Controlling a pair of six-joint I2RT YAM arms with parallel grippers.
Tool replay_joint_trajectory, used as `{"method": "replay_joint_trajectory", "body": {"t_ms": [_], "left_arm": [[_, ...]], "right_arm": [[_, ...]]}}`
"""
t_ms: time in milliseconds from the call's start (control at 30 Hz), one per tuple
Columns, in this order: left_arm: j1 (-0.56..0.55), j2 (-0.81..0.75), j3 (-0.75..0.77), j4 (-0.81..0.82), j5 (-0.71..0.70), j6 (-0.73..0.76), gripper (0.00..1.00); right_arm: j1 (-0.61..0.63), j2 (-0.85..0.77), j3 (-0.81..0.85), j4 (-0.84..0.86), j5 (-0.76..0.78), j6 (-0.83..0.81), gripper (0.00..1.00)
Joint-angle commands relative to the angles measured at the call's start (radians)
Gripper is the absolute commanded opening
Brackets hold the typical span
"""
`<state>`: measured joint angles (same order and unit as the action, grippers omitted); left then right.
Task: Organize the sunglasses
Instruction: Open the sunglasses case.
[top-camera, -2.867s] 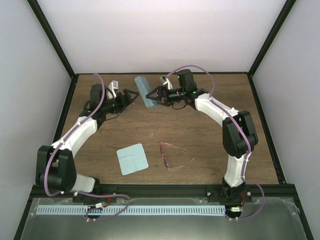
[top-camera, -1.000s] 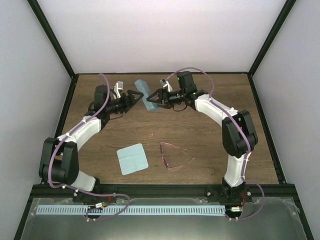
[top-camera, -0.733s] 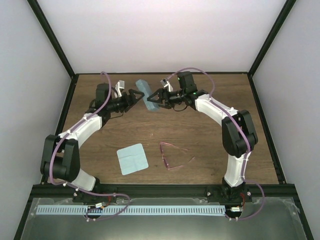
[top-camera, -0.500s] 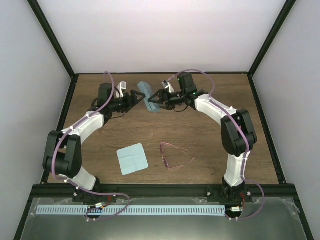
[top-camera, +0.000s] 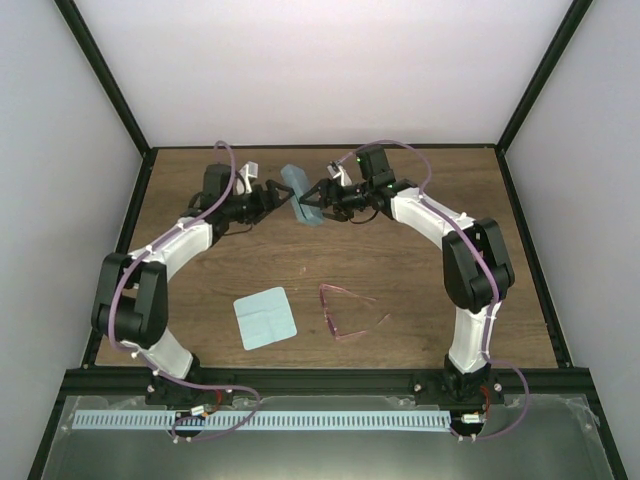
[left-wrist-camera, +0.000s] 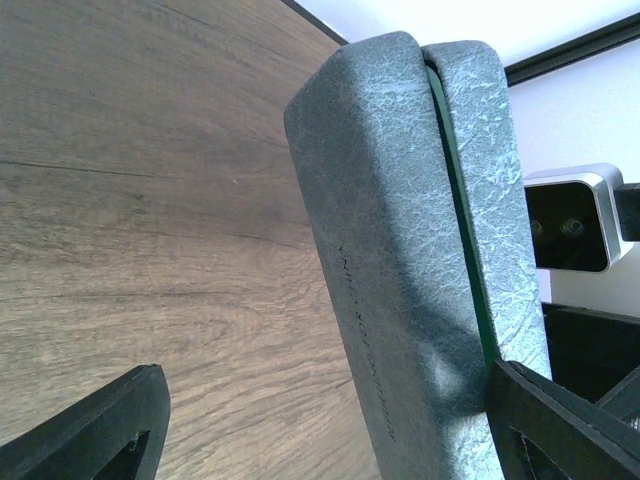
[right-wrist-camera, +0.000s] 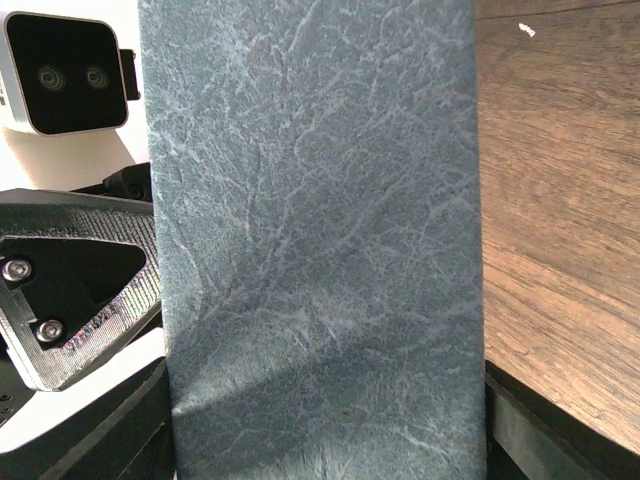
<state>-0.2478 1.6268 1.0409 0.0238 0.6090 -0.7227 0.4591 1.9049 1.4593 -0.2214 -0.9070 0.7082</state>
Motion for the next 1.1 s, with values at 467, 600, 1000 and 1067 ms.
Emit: {"method": "replay_joint_trajectory", "body": {"t_ms": [467, 600, 1000, 1067], "left_arm": [[-0.051, 0.115, -0.046, -0.159, -0.139, 0.056, 0.88], [-0.051, 0.109, -0.061, -0.153, -0.143, 0.052, 0.88], [-0.051, 0.105, -0.086, -0.155, -0.152, 0.057, 0.88], [-0.051, 0.111, -0.082, -0.158, -0.150, 0.058, 0.88]], "right_arm": [[0.040, -0.103, 0.098, 0.295, -0.246, 0.035, 0.48], [0.039, -0.104, 0.100, 0.304, -0.237, 0.043, 0.47], [0.034, -0.134, 0.069, 0.370, -0.225, 0.078, 0.47], [0.033, -0.140, 0.063, 0.381, -0.225, 0.083, 0.47]]}}
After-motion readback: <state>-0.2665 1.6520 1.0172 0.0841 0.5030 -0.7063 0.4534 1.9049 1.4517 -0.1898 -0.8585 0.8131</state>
